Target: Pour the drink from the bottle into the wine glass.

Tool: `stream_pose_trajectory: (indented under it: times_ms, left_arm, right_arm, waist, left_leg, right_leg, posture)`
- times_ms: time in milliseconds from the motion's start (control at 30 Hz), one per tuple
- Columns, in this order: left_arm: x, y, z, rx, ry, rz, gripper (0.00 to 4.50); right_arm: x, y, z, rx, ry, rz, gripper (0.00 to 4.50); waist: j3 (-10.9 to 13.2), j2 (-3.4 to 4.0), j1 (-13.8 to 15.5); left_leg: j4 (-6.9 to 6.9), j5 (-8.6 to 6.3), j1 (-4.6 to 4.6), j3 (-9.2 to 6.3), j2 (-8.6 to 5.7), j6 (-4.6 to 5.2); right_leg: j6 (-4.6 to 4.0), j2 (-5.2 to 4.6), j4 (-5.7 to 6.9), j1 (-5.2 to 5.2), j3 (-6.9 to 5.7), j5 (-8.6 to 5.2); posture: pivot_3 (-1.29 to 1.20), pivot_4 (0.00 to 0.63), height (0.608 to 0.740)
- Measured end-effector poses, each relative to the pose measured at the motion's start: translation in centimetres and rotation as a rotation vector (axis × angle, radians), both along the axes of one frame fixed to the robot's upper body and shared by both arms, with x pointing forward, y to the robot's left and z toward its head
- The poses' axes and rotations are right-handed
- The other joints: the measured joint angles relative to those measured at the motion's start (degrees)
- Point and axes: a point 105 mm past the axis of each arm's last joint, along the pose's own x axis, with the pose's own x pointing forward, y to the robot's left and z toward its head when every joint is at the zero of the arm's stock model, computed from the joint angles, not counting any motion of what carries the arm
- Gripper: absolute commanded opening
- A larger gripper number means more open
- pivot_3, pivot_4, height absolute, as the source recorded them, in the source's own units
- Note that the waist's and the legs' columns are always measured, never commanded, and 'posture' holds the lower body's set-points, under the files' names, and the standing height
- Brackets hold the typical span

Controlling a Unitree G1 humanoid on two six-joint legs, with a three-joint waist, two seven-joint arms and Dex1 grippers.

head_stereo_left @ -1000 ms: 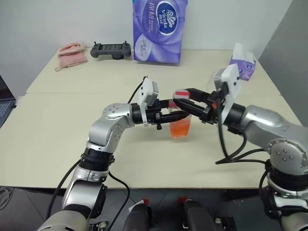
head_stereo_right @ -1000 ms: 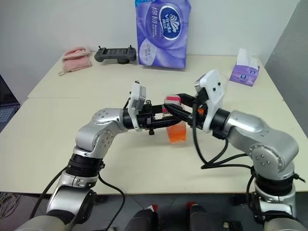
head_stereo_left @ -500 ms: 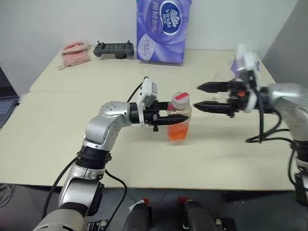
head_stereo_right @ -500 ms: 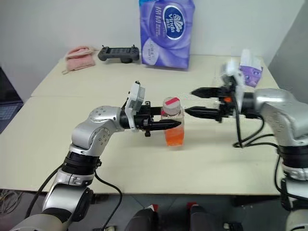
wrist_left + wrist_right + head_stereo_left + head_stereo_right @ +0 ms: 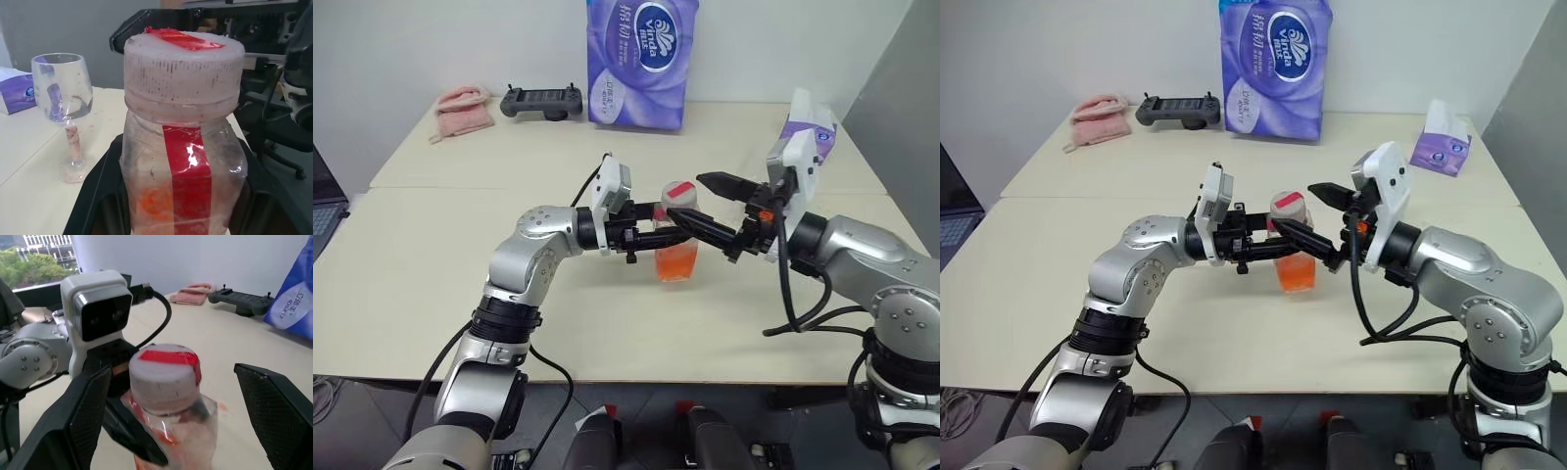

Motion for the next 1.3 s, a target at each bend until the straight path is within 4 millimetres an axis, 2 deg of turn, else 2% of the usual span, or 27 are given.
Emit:
stream_pose_trajectory:
  times_ms: [200,300,467,500,767,933,1067,1133,1200,1267,1300]
  left_arm:
    - [0.1,-0.3,0.4,-0.005,-0.009,-0.007,1.94]
    - [0.1,-0.3,0.4,-0.004,-0.009,-0.007,1.94]
    - [0.1,-0.3,0.4,-0.002,-0.01,-0.004,1.94]
    - [0.1,-0.3,0.4,-0.002,-0.01,-0.003,1.94]
    - [0.1,-0.4,0.4,-0.003,-0.011,0.001,1.94]
    - [-0.9,-0.9,0.6,0.001,-0.009,-0.075,1.94]
    - [-0.7,-1.2,0.6,0.026,-0.009,-0.088,1.94]
    - [-0.6,-1.2,0.5,0.036,-0.004,-0.085,1.94]
    - [-0.4,-1.1,0.4,0.036,-0.001,-0.077,1.94]
    - [-0.2,-0.5,0.6,0.033,-0.007,-0.06,1.94]
    - [-0.2,-0.3,0.7,0.031,-0.009,-0.053,1.94]
  right_arm:
    - [0.3,0.3,0.0,0.007,0.003,-0.028,4.25]
    - [0.3,0.3,-0.1,0.006,0.006,-0.026,3.72]
    - [0.3,0.4,-0.1,0.007,0.008,-0.017,1.94]
    - [0.3,0.5,-0.1,0.006,0.008,-0.016,1.86]
    - [0.5,0.3,0.1,-0.023,0.006,0.039,1.86]
    - [0.7,-0.9,0.8,-0.142,-0.002,0.298,1.86]
    - [1.9,-1.4,1.0,-0.21,-0.001,0.454,1.86]
    - [2.3,-1.6,0.8,-0.218,0.007,0.486,2.57]
    - [2.7,-2.2,0.6,-0.224,0.029,0.469,3.1]
    - [3.3,-4.0,0.5,-0.22,0.072,0.38,3.89]
    - [3.4,-4.8,0.5,-0.212,0.08,0.333,4.11]
  waist:
    - [0.0,0.0,0.0]
    - [0.0,0.0,-0.3]
    - [0.0,0.0,-0.3]
    - [0.0,0.0,-0.3]
    - [0.0,0.0,-0.3]
    - [0.0,0.0,-0.6]
    - [0.0,0.0,-0.9]
    - [0.0,0.0,-0.9]
    - [0.0,0.0,-0.9]
    - [0.0,0.0,-0.7]
    - [0.0,0.0,-0.6]
  left_leg:
    - [-0.01,-0.01,0.01,0.02,0.0,0.02]
    - [-0.01,-0.01,0.01,0.01,0.01,0.02]
    - [-0.01,-0.01,0.0,0.0,0.01,0.02]
    - [-0.01,-0.01,0.0,0.01,0.01,0.02]
    - [-0.01,-0.01,0.0,0.01,0.0,0.03]
    - [-0.03,-0.02,0.07,0.13,-0.02,0.06]
    - [-0.05,-0.02,0.08,0.14,0.02,0.06]
    - [-0.05,-0.02,0.06,0.15,0.03,0.05]
    - [-0.03,-0.01,-0.01,0.13,0.03,0.04]
    - [-0.01,-0.01,-0.03,0.11,0.0,0.04]
    - [-0.01,-0.01,-0.03,0.06,-0.02,0.04]
  right_leg:
    - [0.0,0.01,0.0,0.0,0.01,0.0]
    - [0.0,0.02,0.0,-0.01,0.01,0.0]
    - [0.0,0.02,0.0,-0.01,0.0,0.0]
    - [0.0,0.02,0.0,-0.01,0.0,0.0]
    - [0.0,0.02,-0.01,0.0,-0.02,0.0]
    - [0.0,0.04,-0.02,0.02,-0.1,0.0]
    - [0.0,0.07,-0.02,0.0,-0.1,0.0]
    - [0.0,0.07,-0.03,-0.02,-0.07,0.0]
    - [0.0,0.02,-0.04,-0.05,-0.04,0.0]
    - [0.0,-0.05,-0.04,-0.05,-0.01,0.0]
    - [0.0,-0.08,-0.05,-0.02,-0.01,0.0]
  posture:
    - [0.0,0.15,0.74]
    - [0.0,0.15,0.74]
    - [0.0,0.15,0.74]
    - [0.0,0.15,0.74]
    - [0.0,0.15,0.74]
    - [0.0,0.15,0.74]
    - [0.0,0.15,0.74]
    - [0.0,0.15,0.74]
    - [0.0,0.15,0.74]
    - [0.0,0.15,0.74]
    - [0.0,0.15,0.74]
